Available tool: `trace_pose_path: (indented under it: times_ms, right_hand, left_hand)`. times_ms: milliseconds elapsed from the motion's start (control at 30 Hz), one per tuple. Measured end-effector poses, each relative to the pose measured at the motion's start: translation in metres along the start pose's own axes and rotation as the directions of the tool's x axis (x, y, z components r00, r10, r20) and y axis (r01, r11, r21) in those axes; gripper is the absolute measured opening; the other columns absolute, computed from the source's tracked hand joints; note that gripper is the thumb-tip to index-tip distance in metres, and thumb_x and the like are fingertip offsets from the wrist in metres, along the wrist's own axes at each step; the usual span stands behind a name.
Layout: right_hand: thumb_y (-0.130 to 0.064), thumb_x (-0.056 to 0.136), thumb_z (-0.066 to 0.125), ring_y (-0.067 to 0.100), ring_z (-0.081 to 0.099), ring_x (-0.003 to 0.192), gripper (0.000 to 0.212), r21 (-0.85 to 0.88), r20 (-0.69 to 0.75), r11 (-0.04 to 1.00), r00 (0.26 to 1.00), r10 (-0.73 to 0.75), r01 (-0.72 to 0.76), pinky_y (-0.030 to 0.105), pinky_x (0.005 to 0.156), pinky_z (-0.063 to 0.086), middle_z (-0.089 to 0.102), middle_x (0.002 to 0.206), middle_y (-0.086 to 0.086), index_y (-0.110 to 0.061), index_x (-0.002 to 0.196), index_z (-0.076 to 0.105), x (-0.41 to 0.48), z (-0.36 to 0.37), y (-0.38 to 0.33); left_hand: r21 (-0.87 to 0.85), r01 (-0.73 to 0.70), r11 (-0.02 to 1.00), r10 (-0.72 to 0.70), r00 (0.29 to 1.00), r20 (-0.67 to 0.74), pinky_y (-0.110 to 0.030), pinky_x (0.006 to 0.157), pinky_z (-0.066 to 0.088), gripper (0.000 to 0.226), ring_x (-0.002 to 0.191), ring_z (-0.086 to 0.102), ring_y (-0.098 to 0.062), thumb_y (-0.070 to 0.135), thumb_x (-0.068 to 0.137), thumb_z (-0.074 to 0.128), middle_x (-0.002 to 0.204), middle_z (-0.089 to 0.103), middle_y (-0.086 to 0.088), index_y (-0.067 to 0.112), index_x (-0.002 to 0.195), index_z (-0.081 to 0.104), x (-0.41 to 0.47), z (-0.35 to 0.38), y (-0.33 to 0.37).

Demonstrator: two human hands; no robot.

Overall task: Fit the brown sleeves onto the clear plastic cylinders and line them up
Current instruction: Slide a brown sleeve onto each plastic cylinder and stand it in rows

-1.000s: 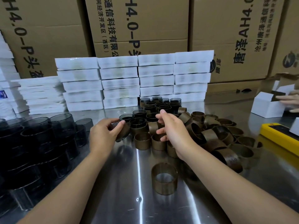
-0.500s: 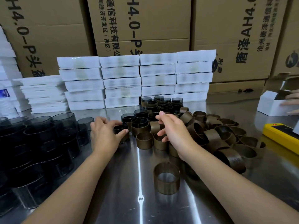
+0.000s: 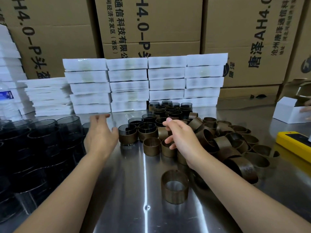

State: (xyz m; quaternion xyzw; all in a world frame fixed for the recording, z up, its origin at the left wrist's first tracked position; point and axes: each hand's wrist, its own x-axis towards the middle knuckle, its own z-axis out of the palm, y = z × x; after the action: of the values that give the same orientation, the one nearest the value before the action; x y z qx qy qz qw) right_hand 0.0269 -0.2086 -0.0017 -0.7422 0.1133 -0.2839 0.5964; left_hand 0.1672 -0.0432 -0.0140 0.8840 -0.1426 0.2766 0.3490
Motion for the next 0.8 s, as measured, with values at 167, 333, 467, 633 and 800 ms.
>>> trace_pose_path:
  times_ms: [167,333,467,633,800]
  right_hand:
    - [-0.039,0.098,0.042,-0.005,0.055,0.049,0.021,-0.001,0.028,1.000,1.000,-0.011,0.011,0.013,0.045,0.044,0.057,0.077,-0.010,-0.034,0.086,0.059,-0.001,0.002,0.001]
    - [-0.039,0.098,0.041,-0.004,0.055,0.049,0.023,-0.018,0.044,1.000,0.999,-0.002,0.003,0.013,0.046,0.044,0.059,0.079,-0.005,-0.033,0.087,0.060,-0.002,0.002,0.001]
    - [-0.041,0.097,0.041,-0.001,0.056,0.054,0.023,-0.060,0.062,0.998,0.998,0.003,0.000,0.017,0.051,0.045,0.064,0.080,0.000,-0.034,0.086,0.061,-0.003,0.003,0.000]
    - [-0.040,0.096,0.044,0.003,0.057,0.059,0.021,-0.121,0.113,0.992,0.993,-0.023,0.037,0.024,0.061,0.047,0.067,0.097,0.009,-0.033,0.086,0.062,-0.005,0.004,0.001]
    - [-0.039,0.095,0.046,0.005,0.058,0.060,0.025,-0.158,0.130,0.984,0.990,-0.055,0.075,0.028,0.068,0.047,0.066,0.085,-0.003,-0.025,0.090,0.066,-0.006,0.005,0.002]
  left_hand:
    - [0.108,0.129,0.986,-0.132,0.991,0.016,-0.037,0.069,0.036,0.070,0.107,0.056,-0.043,0.025,0.088,0.061,0.158,0.010,-0.010,0.014,0.148,0.026,0.011,-0.020,-0.001]
    - [0.141,0.242,0.960,-0.257,0.961,0.099,-0.041,0.072,0.035,0.074,0.113,0.050,-0.050,0.029,0.087,0.062,0.155,0.014,-0.017,0.008,0.146,0.023,0.019,-0.031,-0.007]
    - [0.124,0.201,0.972,-0.213,0.972,0.096,-0.045,0.077,0.038,0.060,0.108,0.050,-0.052,0.014,0.088,0.058,0.146,0.024,-0.024,0.004,0.141,0.030,0.018,-0.035,-0.010]
    - [0.097,0.116,0.988,-0.121,0.992,0.044,-0.042,0.072,0.035,0.067,0.091,0.050,-0.051,-0.012,0.083,0.051,0.138,0.026,-0.027,0.005,0.144,0.029,0.015,-0.035,-0.011]
    - [0.076,0.075,0.994,-0.079,0.996,0.052,-0.046,0.082,0.041,0.068,0.100,0.050,-0.051,-0.012,0.083,0.058,0.136,0.027,-0.026,0.006,0.143,0.032,0.014,-0.031,-0.013]
